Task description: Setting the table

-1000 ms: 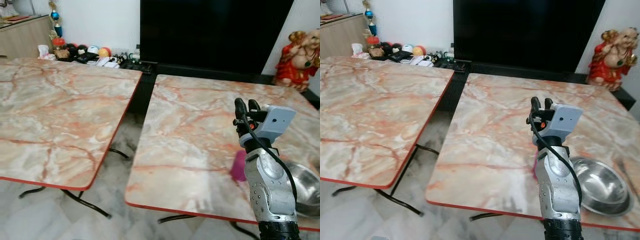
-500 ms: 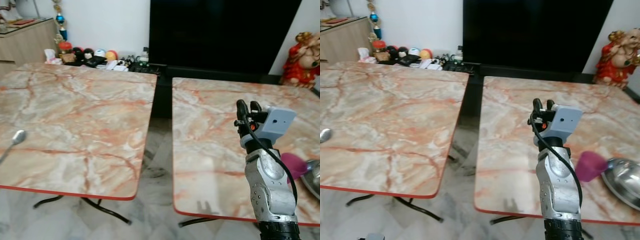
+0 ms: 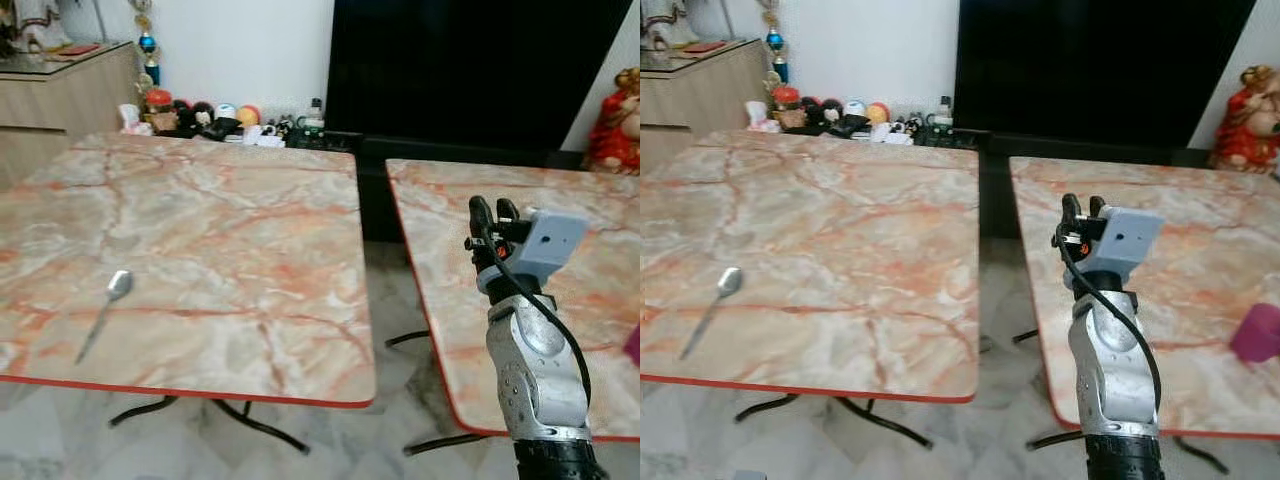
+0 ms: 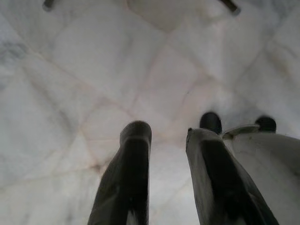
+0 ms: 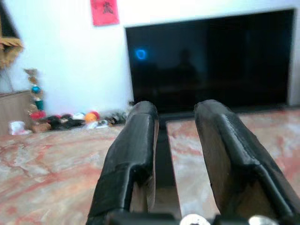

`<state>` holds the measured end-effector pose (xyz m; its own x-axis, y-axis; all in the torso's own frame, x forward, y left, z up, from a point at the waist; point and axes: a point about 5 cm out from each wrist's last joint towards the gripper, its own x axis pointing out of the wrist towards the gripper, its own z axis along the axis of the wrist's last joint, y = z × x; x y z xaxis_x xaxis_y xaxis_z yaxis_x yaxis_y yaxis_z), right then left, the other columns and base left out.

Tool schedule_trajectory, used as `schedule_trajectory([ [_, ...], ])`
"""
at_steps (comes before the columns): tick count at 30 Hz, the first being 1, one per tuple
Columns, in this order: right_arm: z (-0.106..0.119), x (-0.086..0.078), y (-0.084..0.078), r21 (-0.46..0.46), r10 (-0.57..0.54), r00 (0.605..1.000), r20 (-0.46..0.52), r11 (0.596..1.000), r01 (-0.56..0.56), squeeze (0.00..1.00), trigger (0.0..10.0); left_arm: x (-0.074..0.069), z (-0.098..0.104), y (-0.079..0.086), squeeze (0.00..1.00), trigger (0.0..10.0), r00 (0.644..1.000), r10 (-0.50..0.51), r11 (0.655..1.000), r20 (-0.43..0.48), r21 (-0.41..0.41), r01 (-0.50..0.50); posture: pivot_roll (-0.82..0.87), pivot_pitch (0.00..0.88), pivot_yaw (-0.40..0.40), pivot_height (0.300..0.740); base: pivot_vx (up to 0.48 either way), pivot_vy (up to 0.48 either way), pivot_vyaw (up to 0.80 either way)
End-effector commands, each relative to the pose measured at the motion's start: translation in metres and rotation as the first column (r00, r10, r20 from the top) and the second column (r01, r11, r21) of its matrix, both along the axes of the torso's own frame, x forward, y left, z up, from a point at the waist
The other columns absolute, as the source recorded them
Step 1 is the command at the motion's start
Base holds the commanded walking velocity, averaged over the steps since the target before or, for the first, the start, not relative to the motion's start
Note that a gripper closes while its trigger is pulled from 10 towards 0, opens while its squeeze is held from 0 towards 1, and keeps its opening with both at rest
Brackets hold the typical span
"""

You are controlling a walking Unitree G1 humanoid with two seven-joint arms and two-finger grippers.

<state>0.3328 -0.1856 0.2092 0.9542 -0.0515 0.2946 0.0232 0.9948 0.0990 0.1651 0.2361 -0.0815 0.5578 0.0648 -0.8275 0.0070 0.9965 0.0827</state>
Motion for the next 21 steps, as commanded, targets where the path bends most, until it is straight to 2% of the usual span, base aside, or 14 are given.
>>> schedule_trajectory([
  [1,0.0022,-0.0004,-0.0047,0.002,-0.017,1.0,0.006,1.0,0.017,0.0,10.0,-0.0016,-0.0004,0.0017,0.0,10.0,1.0,0.009,1.0,-0.006,0.002,-0.009,0.05,0.0,-0.038,0.74,0.0,0.476,0.0],
  [21,0.0032,0.0012,-0.0009,-0.006,0.0,1.0,0.005,1.0,0.0,0.0,10.0,-0.0057,-0.0026,-0.0004,0.0,10.0,1.0,0.016,1.0,-0.013,-0.005,-0.016,0.06,0.0,-0.044,0.74,0.0,0.476,0.0],
])
